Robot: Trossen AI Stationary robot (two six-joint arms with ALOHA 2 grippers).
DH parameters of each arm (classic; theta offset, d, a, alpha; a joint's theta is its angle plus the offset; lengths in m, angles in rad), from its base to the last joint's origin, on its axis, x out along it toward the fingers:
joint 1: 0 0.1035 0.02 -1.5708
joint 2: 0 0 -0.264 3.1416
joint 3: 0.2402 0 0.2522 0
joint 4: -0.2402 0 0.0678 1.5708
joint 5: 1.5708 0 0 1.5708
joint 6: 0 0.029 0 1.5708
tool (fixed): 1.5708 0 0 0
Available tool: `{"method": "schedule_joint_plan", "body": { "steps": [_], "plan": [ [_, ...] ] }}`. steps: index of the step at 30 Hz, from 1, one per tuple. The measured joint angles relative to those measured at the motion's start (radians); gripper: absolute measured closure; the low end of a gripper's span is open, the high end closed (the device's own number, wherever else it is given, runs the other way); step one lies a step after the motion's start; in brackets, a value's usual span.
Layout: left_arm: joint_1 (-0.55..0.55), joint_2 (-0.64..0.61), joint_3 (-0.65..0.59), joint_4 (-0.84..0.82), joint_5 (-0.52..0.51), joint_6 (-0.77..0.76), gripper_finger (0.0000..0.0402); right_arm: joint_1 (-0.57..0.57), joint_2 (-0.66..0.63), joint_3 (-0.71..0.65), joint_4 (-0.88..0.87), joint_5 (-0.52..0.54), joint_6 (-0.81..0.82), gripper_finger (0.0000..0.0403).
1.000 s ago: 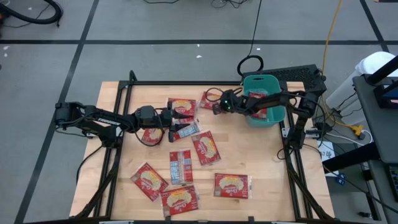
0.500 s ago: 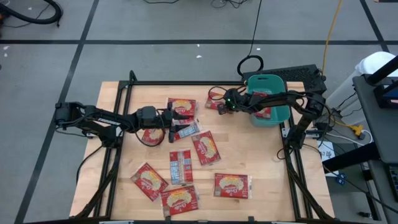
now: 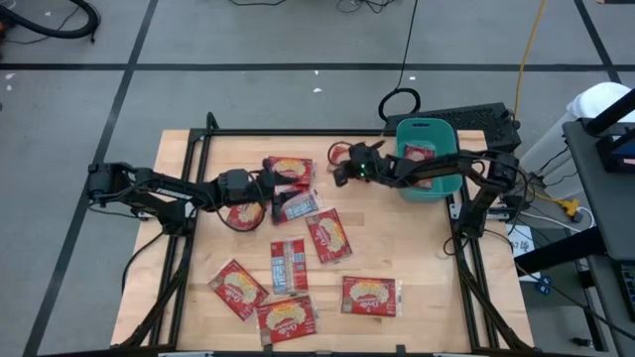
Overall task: Sort popcorn bags into baskets
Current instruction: Put the red popcorn bag into the green bin
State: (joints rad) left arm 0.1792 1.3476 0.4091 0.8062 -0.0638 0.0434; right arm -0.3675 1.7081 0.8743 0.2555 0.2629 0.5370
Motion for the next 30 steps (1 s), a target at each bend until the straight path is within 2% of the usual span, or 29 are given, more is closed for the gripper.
{"method": "schedule_joint_plan", "body": {
  "steps": [4,11,15,21,23,27,30],
  "plan": [
    [0.016,0.0,0.022,-0.056,-0.035,0.001,0.0236,0.042,0.0,0.0,0.003,0.002,-0.031,0.0403],
    [0.089,0.013,0.193,-0.484,-0.076,0.021,0.0236,0.106,0.0,0.0,0.004,0.003,-0.247,0.0403],
    [0.12,0.041,0.243,-0.634,-0.08,0.063,0.0236,0.153,0.0,0.001,-0.007,0.001,-0.381,0.0403],
    [0.145,0.078,0.236,-0.806,-0.092,0.075,0.0236,0.255,0.0,0.001,0.058,-0.003,-0.362,0.0403],
    [0.136,0.077,0.236,-0.859,-0.086,0.026,0.0236,0.284,0.0,0.001,0.088,-0.002,-0.36,0.0403],
    [0.081,0.036,0.236,-0.975,-0.079,-0.169,0.0236,0.323,0.0,0.001,0.13,0.001,-0.359,0.0403],
    [0.024,0.008,0.237,-1.099,-0.161,-0.328,0.0236,0.334,0.0,0.001,0.138,0.003,-0.362,0.0403]
  ]
}}
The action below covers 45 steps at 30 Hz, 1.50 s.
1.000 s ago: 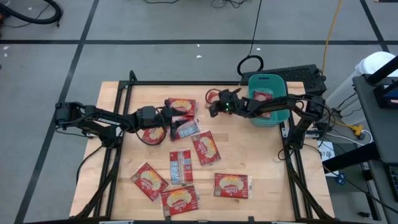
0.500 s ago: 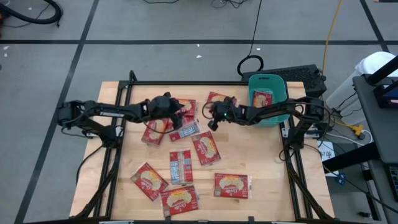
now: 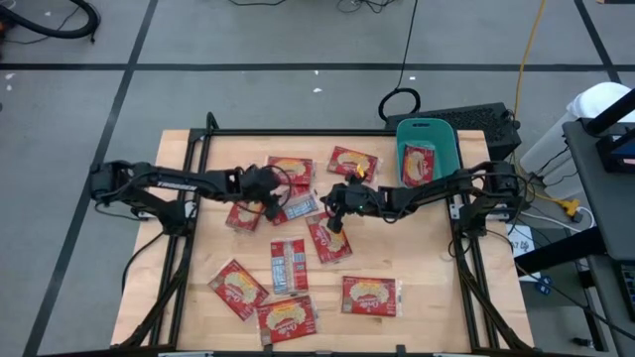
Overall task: Sort popcorn bags into baskets
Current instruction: Put the red popcorn bag into the green bin
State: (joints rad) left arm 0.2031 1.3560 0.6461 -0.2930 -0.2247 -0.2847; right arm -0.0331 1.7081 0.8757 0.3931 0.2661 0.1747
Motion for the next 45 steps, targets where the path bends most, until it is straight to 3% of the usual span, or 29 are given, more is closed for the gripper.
{"method": "schedule_joint_plan", "body": {
  "steps": [4,7,11,16,20,27,35,41,45],
  "plan": [
    [-0.085,-0.01,0.0,-0.124,-0.148,-0.127,0.0236,0.003,0.0,0.0,0.001,0.022,-0.024,0.0403],
    [-0.142,0.001,-0.002,-0.182,-0.198,-0.225,0.0236,0.002,0.0,0.0,0.009,0.021,-0.054,0.0403],
    [-0.235,-0.003,-0.002,-0.213,-0.219,-0.341,0.0236,0.003,0.0,0.0,0.008,0.013,-0.093,0.0403],
    [-0.42,-0.029,-0.001,-0.241,-0.259,-0.39,0.0236,0.004,0.0,0.0,-0.003,-0.112,-0.142,0.0403],
    [-0.56,-0.029,-0.001,-0.233,-0.247,-0.455,0.0235,0.005,0.0,0.0,-0.003,-0.141,-0.175,0.0403],
    [-0.717,-0.023,-0.001,-0.275,-0.257,-0.644,0.0187,0.004,0.0,0.0,0.012,-0.14,-0.237,0.0403],
    [-0.802,0.061,-0.001,-0.41,-0.41,-0.738,0.0121,0.014,0.0,-0.012,0.023,-0.189,-0.241,0.0403],
    [-0.78,0.165,-0.001,-0.404,-0.457,-0.66,0.0117,0.018,0.0,-0.056,0.08,-0.191,-0.24,0.0403],
    [-0.751,0.247,0.001,-0.427,-0.471,-0.69,0.012,0.018,0.0,-0.074,0.112,-0.19,-0.24,0.0403]
  ]
}}
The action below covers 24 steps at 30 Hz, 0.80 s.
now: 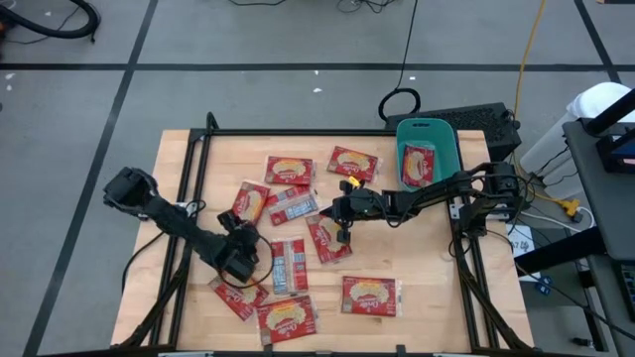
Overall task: Sort popcorn bags into baskets
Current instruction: Put the red popcorn bag into the green bin
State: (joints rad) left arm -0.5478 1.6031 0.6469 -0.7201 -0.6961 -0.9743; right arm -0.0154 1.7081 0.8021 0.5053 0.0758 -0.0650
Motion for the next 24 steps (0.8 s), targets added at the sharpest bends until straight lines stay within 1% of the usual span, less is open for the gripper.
{"method": "schedule_joint_plan", "body": {
  "steps": [2,4,7,11,12,15,18,21,24],
  "plan": [
    [0.009,0.026,0.002,-0.006,-0.013,-0.011,0.0136,0.001,0.0,0.0,0.0,0.0,0.0,0.0403],
    [0.016,0.045,0.003,-0.006,-0.017,-0.012,0.0166,0.001,0.0,0.0,0.002,0.0,0.005,0.0403],
    [0.018,0.051,0.002,0.0,-0.011,0.006,0.024,0.0,0.0,0.0,0.013,0.0,0.051,0.0403],
    [0.029,0.049,-0.002,-0.053,0.027,0.008,0.0366,0.003,0.0,0.0,0.029,-0.001,0.083,0.0403],
    [0.035,0.047,-0.003,-0.07,0.035,0.008,0.0382,0.004,0.0,0.0,0.032,-0.002,0.083,0.0403],
    [0.045,0.034,0.017,-0.128,0.032,0.047,0.0385,0.004,0.0,0.0,0.058,-0.002,0.102,0.0403],
    [0.05,0.031,0.072,-0.213,0.009,0.144,0.0393,0.0,0.0,0.0,0.091,-0.001,0.164,0.0403],
    [0.054,0.011,0.126,-0.239,-0.029,0.305,0.0395,-0.012,0.0,0.0,0.131,-0.001,0.232,0.0403],
    [0.057,-0.014,0.15,-0.223,-0.034,0.476,0.0393,-0.022,0.0,0.0,0.133,-0.007,0.234,0.0403]
  ]
}}
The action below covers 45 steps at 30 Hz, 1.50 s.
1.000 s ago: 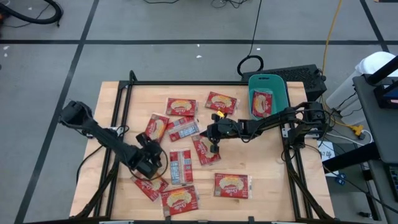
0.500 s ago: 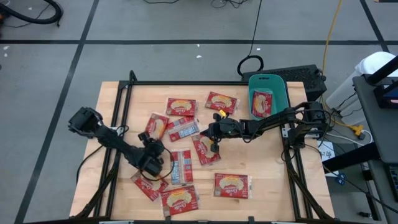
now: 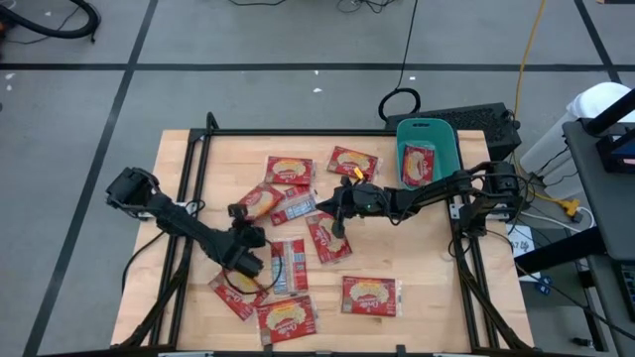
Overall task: Sort popcorn bags into baskets
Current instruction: Put the red popcorn bag into the green bin
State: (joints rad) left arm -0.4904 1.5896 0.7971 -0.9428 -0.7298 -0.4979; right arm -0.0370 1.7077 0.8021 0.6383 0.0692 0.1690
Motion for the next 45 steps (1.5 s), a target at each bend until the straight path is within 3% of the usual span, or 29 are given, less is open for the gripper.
{"method": "schedule_joint_plan", "body": {
  "steps": [4,12,16,19,24,28,32,38,41,45],
  "plan": [
    [-0.001,-0.025,0.024,0.024,-0.032,0.175,0.0397,-0.024,0.0,0.0,0.0,-0.079,0.07,0.0403],
    [-0.021,-0.068,0.116,0.025,-0.229,0.487,0.0397,-0.102,0.0,0.0,0.017,-0.325,0.131,0.0403],
    [-0.009,-0.097,0.15,0.069,-0.255,0.623,0.0395,-0.125,0.0,0.0,0.064,-0.337,0.166,0.0395],
    [-0.006,-0.12,0.151,0.162,-0.228,0.778,0.0398,-0.151,0.0,0.0,0.069,-0.369,0.196,0.0378],
    [-0.01,-0.125,0.152,0.334,-0.176,1.113,0.0393,-0.203,0.0,0.0,0.07,-0.539,0.304,0.0333],
    [-0.005,-0.125,0.152,0.475,-0.159,1.405,0.0397,-0.24,0.0,0.01,0.07,-0.756,0.417,0.0285],
    [0.009,-0.126,0.152,0.624,-0.118,1.587,0.0391,-0.255,-0.001,0.033,0.067,-0.822,0.459,0.0234],
    [0.012,-0.126,0.152,0.73,0.003,1.7,0.0397,-0.268,-0.001,0.084,-0.041,-0.829,0.407,0.0174],
    [0.008,-0.126,0.152,0.749,0.005,1.709,0.0392,-0.271,-0.001,0.099,-0.117,-0.838,0.375,0.0158],
    [0.004,-0.126,0.152,0.758,-0.003,1.743,0.0397,-0.262,-0.001,0.103,-0.172,-0.937,0.34,0.0152]
  ]
}}
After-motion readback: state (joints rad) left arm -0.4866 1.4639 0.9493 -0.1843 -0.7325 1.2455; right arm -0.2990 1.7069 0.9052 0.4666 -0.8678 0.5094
